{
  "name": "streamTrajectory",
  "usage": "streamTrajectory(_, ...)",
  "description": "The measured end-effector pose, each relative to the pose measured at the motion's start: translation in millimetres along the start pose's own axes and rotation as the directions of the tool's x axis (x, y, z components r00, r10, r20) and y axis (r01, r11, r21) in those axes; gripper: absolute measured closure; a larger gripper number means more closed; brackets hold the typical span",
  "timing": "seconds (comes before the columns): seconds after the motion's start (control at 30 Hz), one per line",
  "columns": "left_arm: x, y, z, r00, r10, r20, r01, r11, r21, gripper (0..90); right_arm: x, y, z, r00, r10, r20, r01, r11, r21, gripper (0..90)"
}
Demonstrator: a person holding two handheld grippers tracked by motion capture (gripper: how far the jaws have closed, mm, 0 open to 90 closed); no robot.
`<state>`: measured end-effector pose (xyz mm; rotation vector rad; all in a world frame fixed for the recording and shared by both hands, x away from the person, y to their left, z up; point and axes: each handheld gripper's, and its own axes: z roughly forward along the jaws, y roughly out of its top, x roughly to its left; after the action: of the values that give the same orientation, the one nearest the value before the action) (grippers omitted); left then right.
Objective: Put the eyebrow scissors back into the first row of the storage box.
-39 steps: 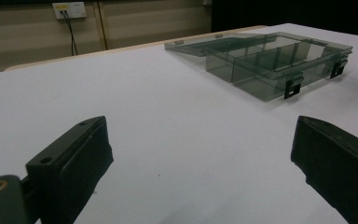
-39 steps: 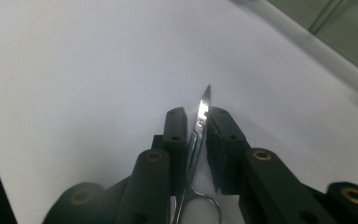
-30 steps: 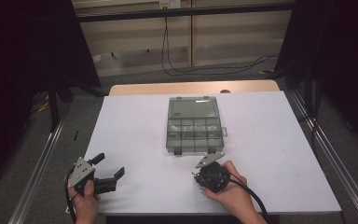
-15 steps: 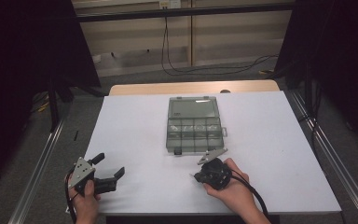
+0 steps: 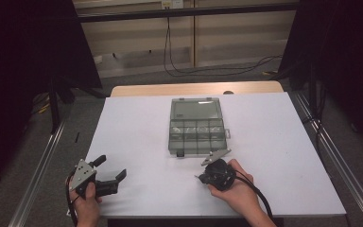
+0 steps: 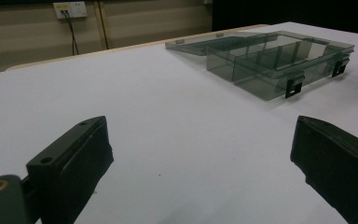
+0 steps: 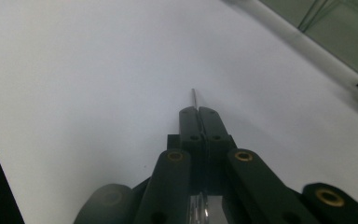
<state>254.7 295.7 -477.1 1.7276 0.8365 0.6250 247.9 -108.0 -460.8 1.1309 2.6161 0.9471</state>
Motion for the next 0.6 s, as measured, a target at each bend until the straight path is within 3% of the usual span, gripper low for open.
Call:
streamTrajectory(0.23, -0.5, -0.2, 0.1, 1.0000, -0.008, 0.001, 0.008, 0.9999, -0.010, 4.7, -3.6, 0.2, -7.2, 1.0000, 0.006, -0.007, -0.007, 1.000, -0.026, 90.0)
streamTrajectory(0.3, -0.2, -0.2, -0.8, 1.0000, -0.007, 0.003, 0.007, 1.0000, -0.003, 4.7, -4.5, 0.6, -8.2, 0.9995, 0.002, -0.032, -0.003, 0.999, -0.045, 90.0)
streamTrajectory(0.6, 0.2, -0.7, -1.0, 1.0000, -0.008, -0.001, 0.008, 0.9999, -0.009, 4.7, -9.4, 5.4, -19.7, 0.9999, 0.007, -0.014, -0.008, 0.997, -0.076, 90.0)
